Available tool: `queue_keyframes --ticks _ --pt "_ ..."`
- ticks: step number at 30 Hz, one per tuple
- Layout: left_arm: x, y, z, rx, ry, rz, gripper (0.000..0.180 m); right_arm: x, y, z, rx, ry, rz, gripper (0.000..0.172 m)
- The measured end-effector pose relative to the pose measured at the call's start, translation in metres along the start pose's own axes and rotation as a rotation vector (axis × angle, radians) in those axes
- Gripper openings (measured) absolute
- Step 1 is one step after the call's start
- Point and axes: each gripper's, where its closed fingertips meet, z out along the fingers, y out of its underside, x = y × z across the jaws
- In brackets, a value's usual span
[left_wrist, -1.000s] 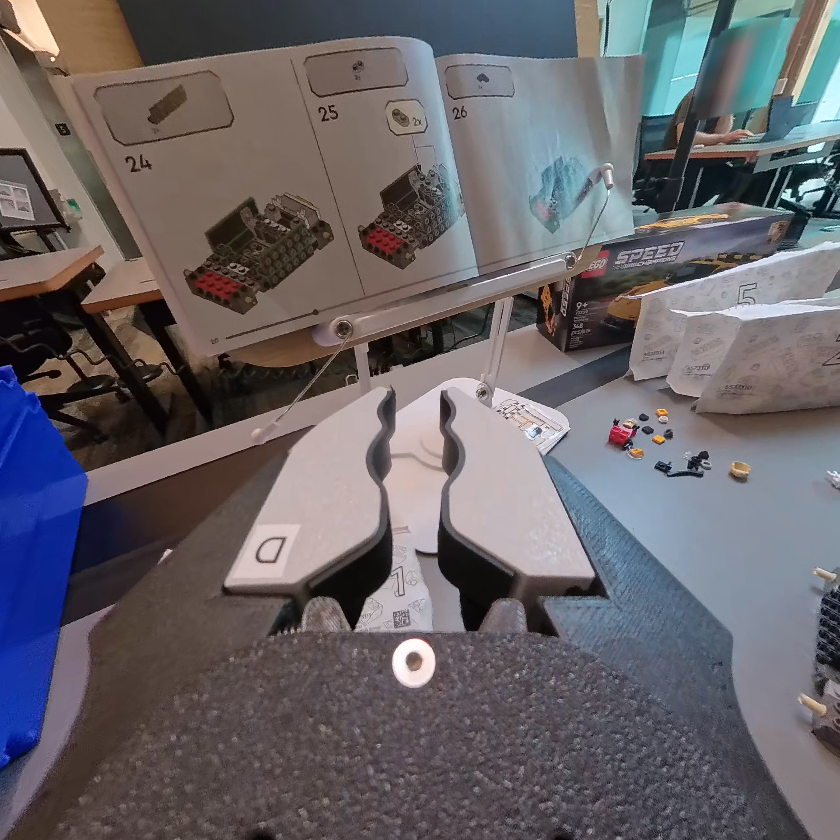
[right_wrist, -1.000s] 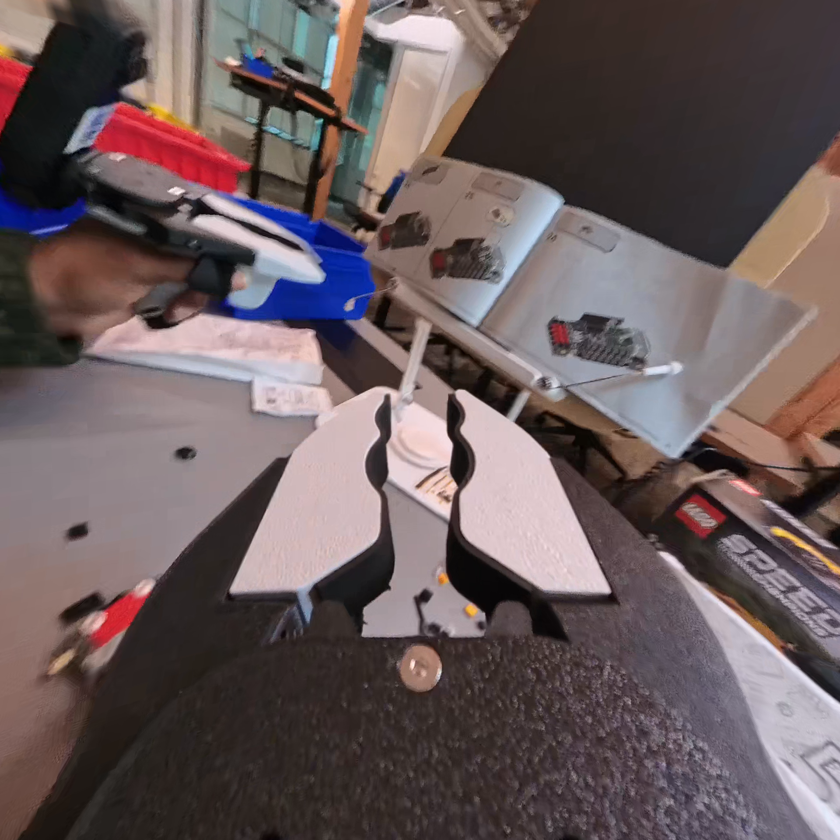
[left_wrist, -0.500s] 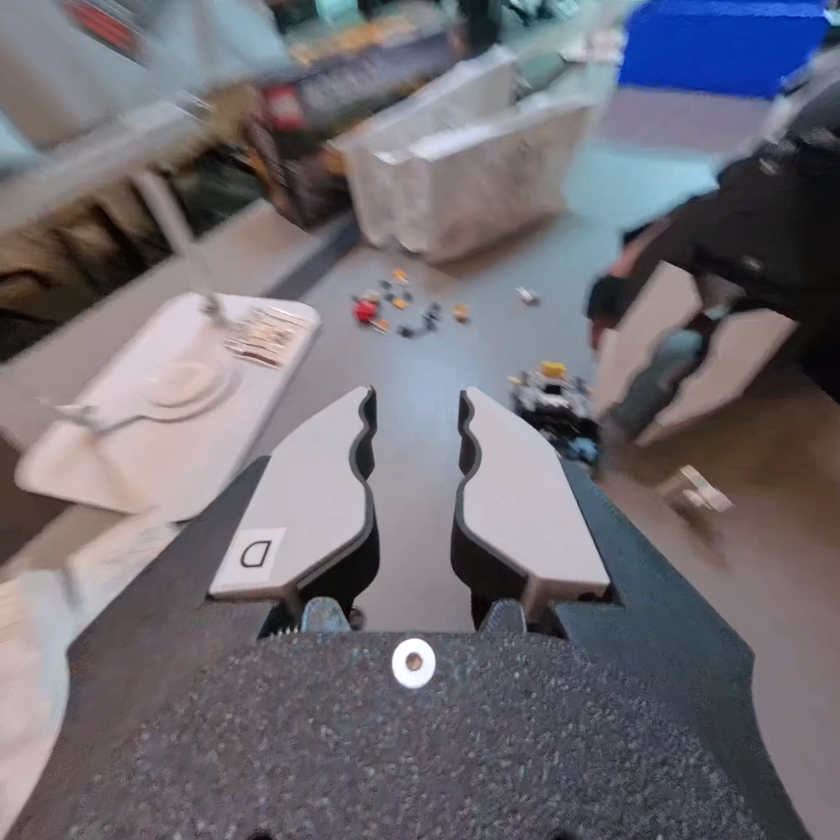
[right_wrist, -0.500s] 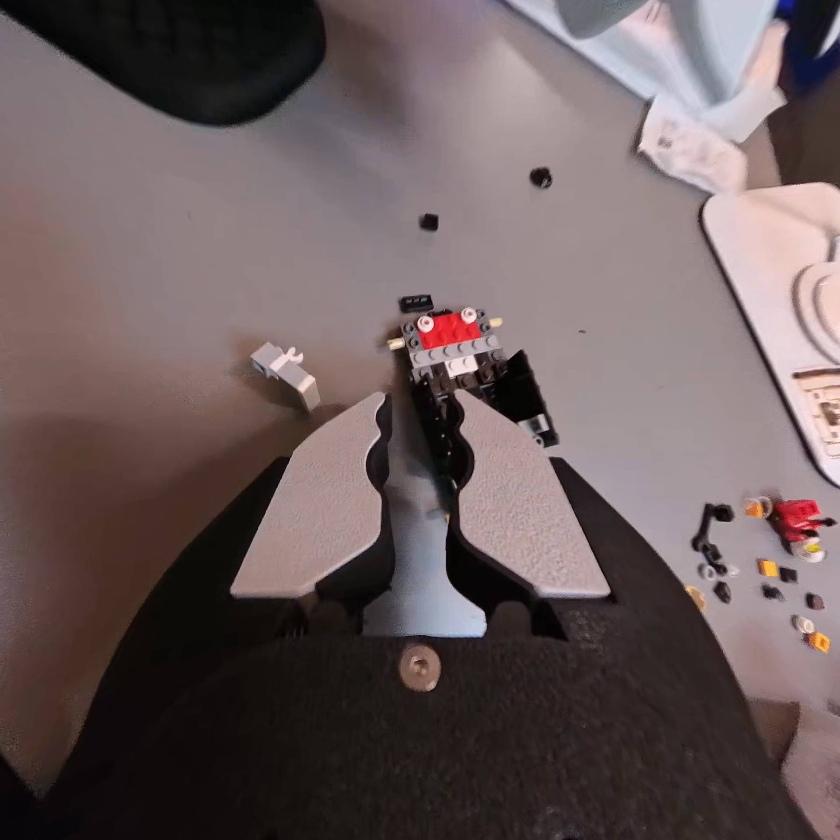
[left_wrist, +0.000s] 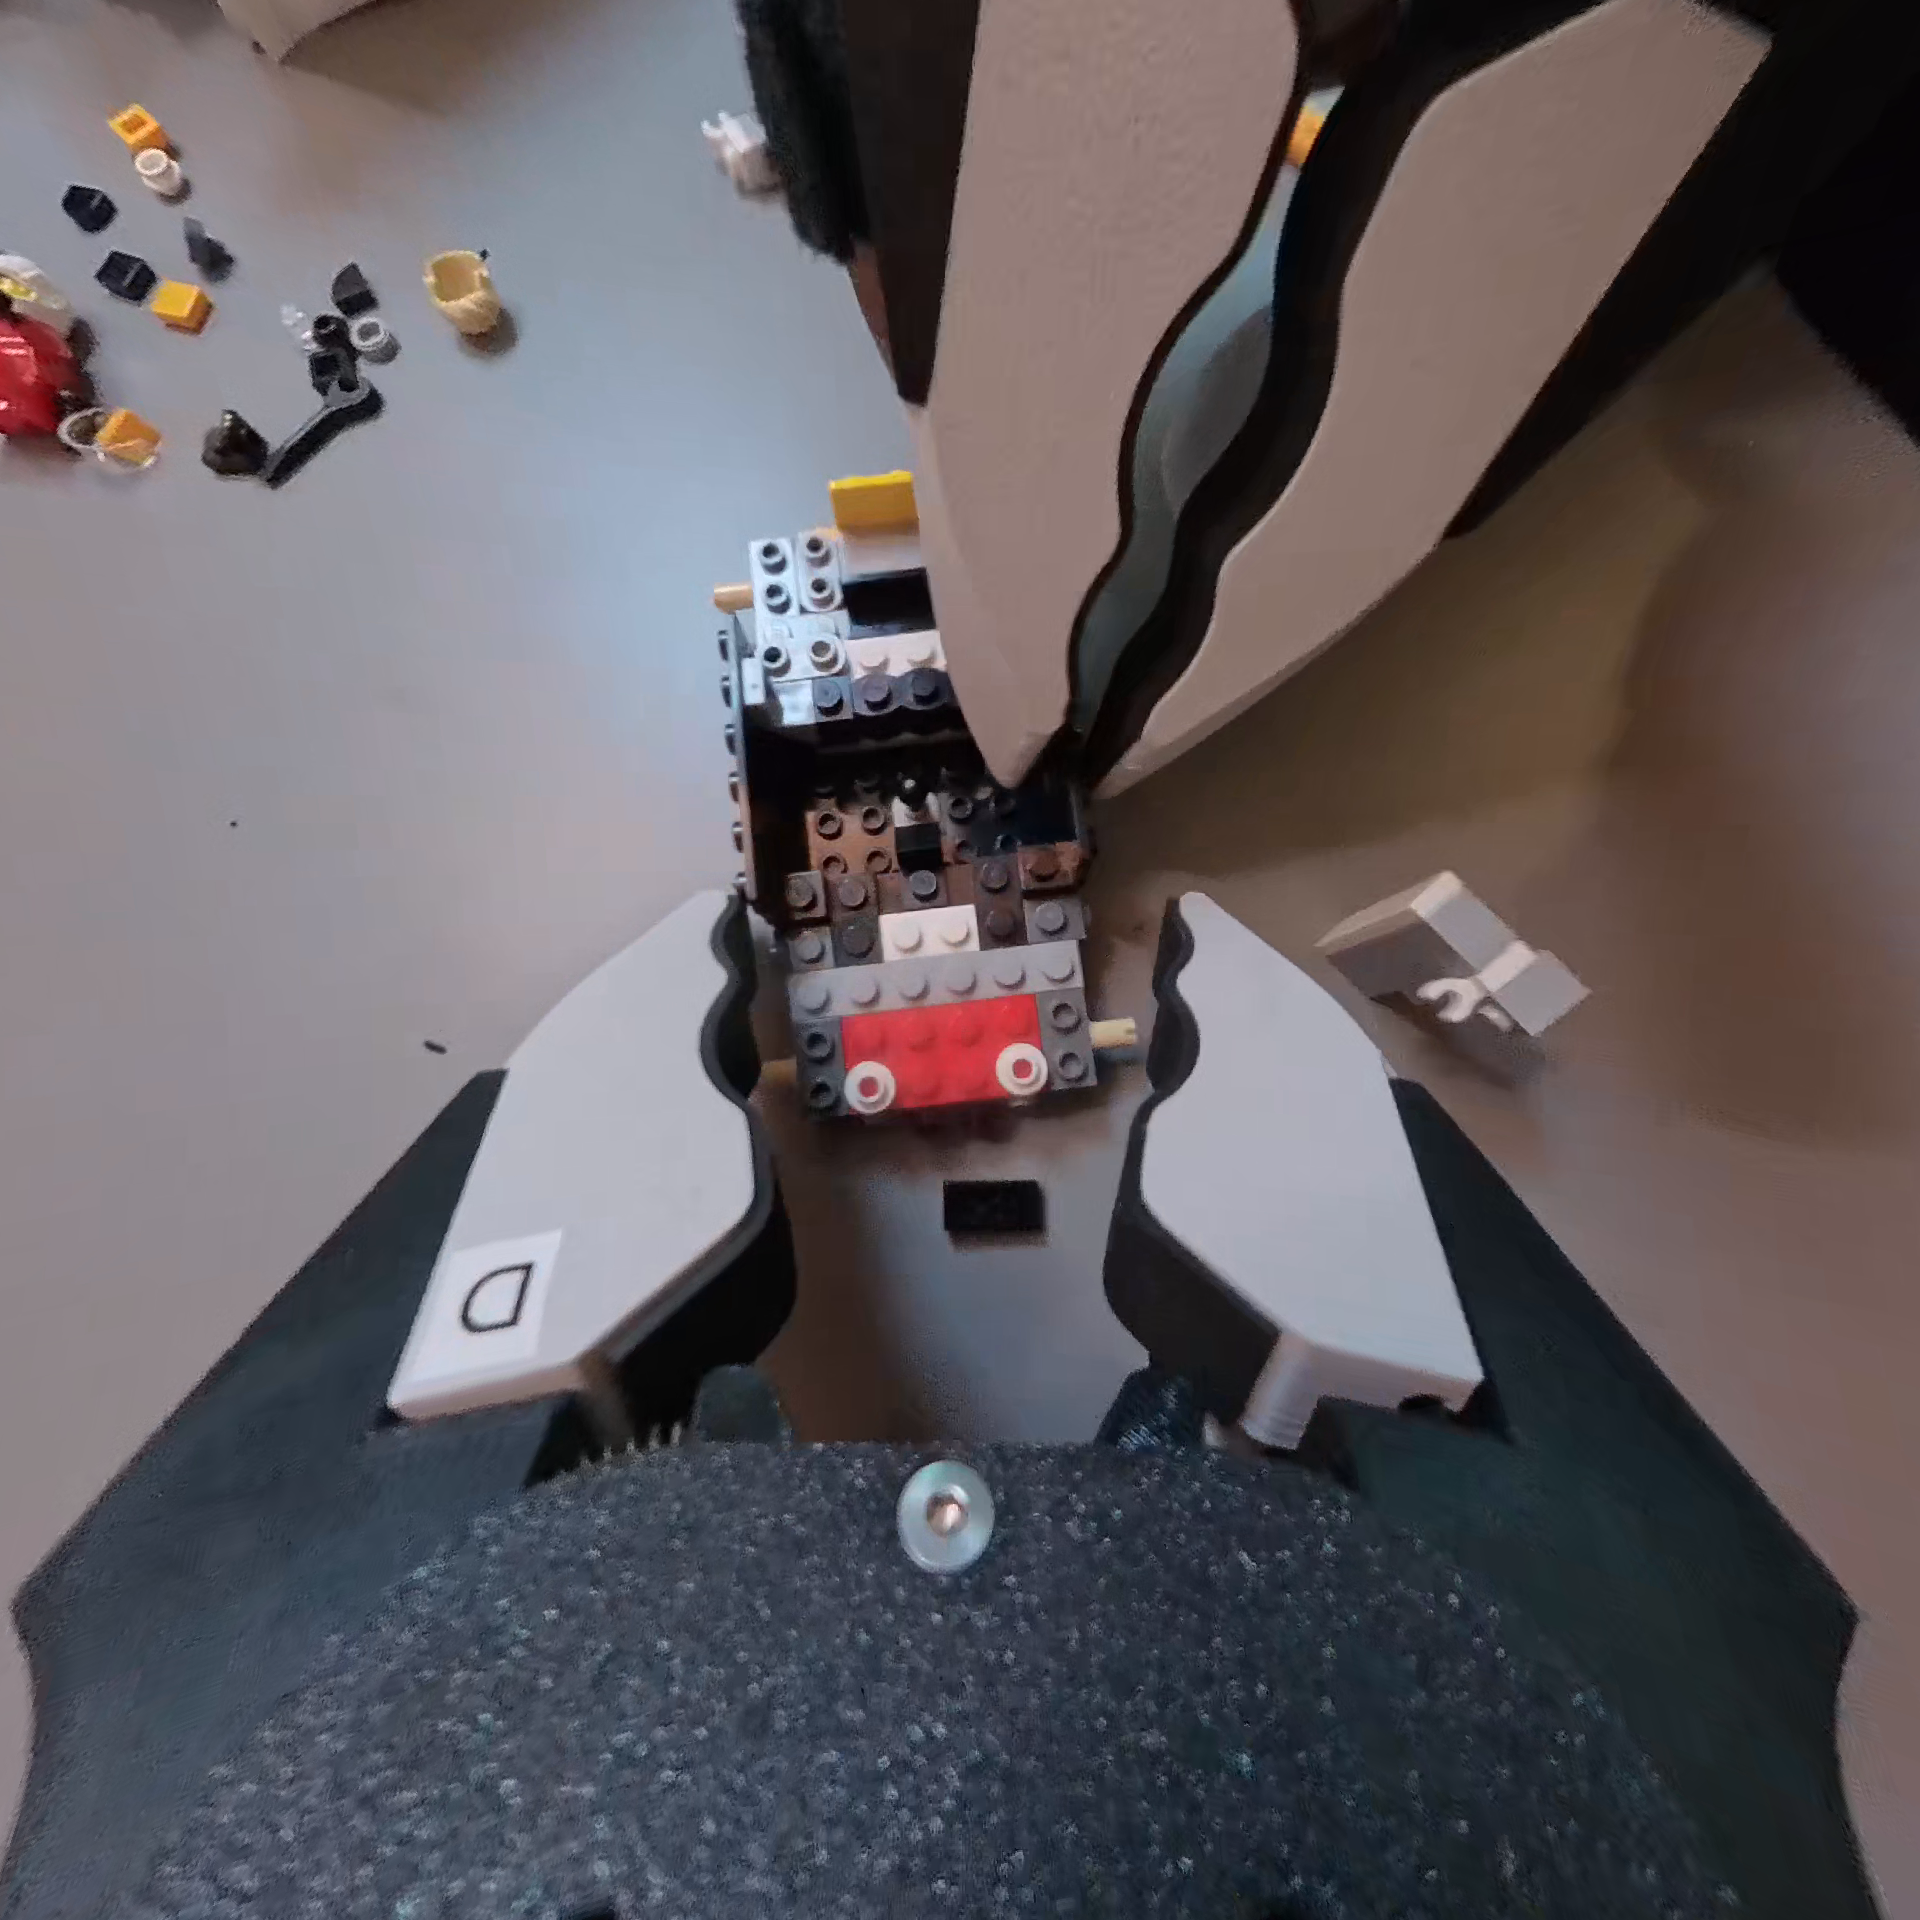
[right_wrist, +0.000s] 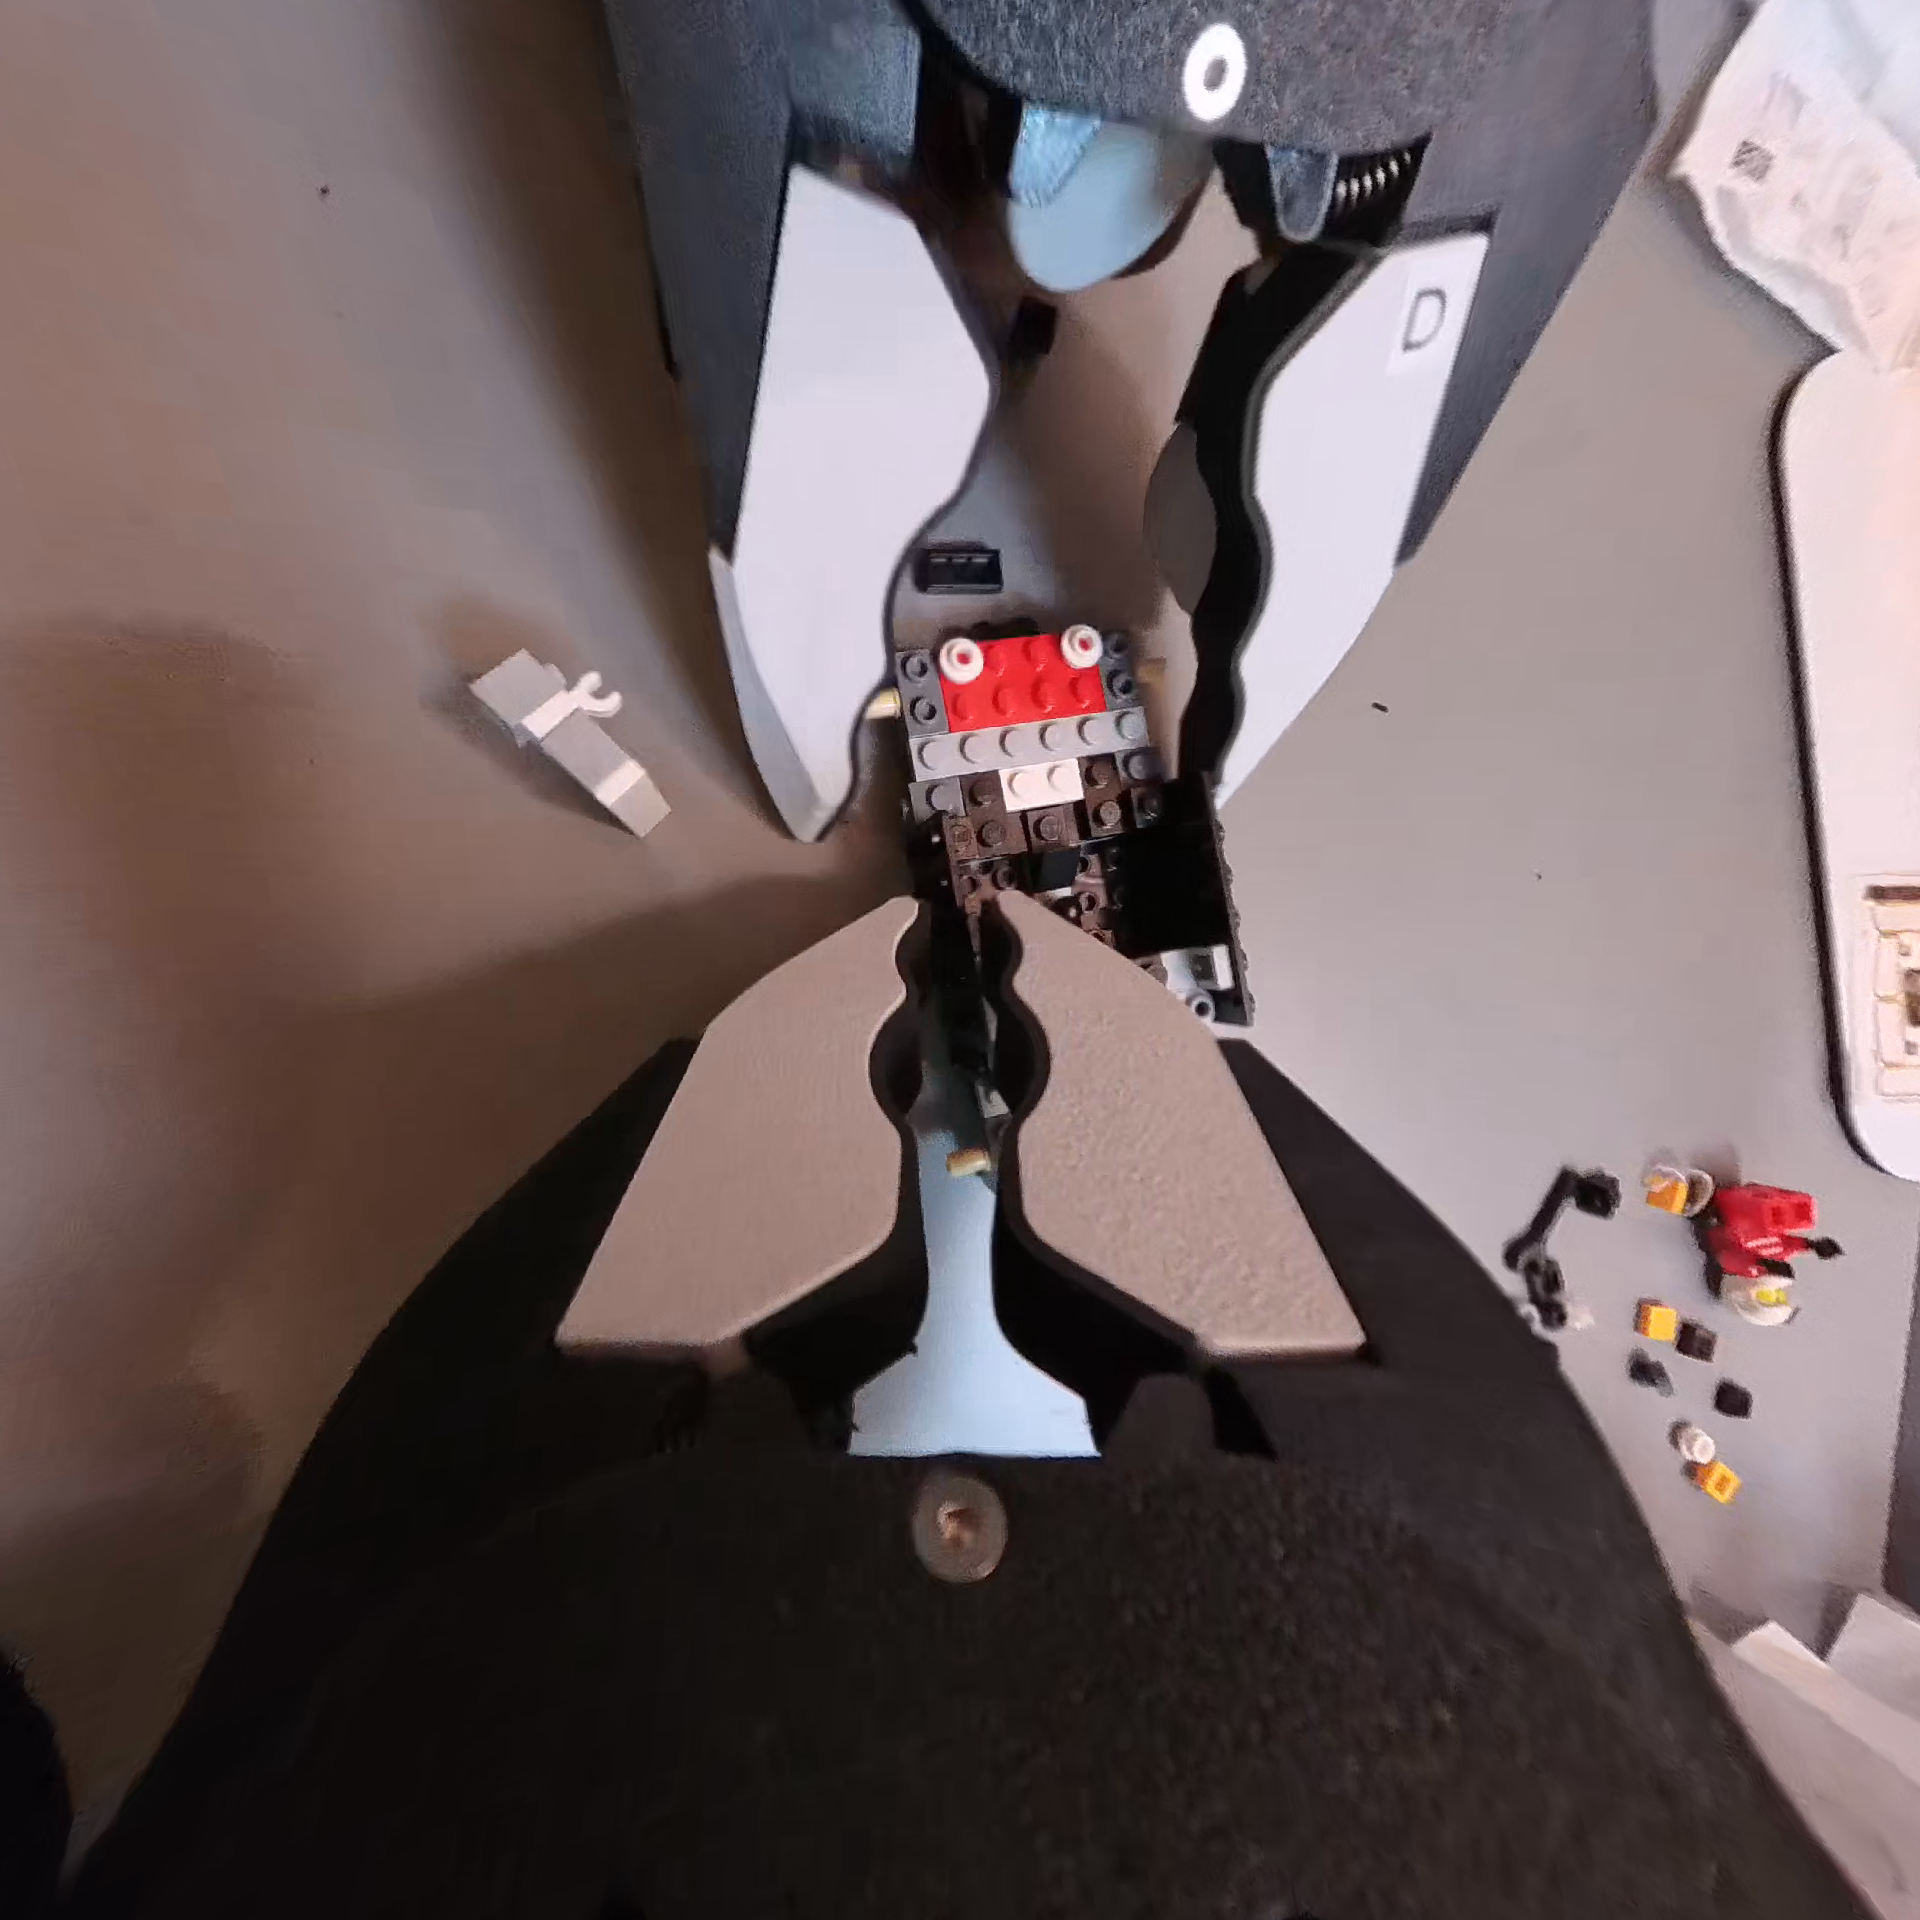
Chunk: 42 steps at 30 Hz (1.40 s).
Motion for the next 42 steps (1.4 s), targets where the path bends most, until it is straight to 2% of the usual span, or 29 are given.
queue_keyframes --ticks 3,5,18,24,29,33,37,40,42 --pt "-0.004 0.0 -0.001 -0.008 -0.023 0.0 0.059 -0.003 -0.001 0.001 -0.028 -0.063 -0.045 0.006" --pt "-0.004 0.003 -0.002 -0.02 -0.008 -0.032 0.059 -0.003 -0.003 0.002 -0.033 -0.065 -0.08 0.005" --pt "-0.005 0.005 -0.003 -0.034 0.011 -0.062 0.058 0.0 -0.005 0.003 0.048 0.3 -0.273 0.006" --pt "-0.003 0.005 -0.003 -0.035 0.018 -0.054 0.058 -0.002 -0.006 0.002 0.066 0.335 -0.282 0.007" --pt "0.0 0.005 -0.003 -0.033 0.031 -0.039 0.059 -0.005 -0.007 0.001 0.143 0.223 -0.141 0.005" --pt "0.003 0.004 -0.002 -0.028 0.025 -0.005 0.059 -0.007 -0.008 -0.002 0.236 0.018 0.104 0.003" --pt "0.003 0.004 -0.003 -0.028 0.015 0.012 0.059 -0.009 -0.008 -0.002 0.252 -0.177 0.292 0.003" --pt "0.005 0.004 -0.003 -0.03 0.029 0.009 0.059 -0.011 -0.009 -0.004 0.252 -0.282 0.364 0.003" --pt "0.005 0.005 -0.003 -0.03 0.036 0.001 0.059 -0.011 -0.009 -0.007 0.292 -0.294 0.353 0.003"
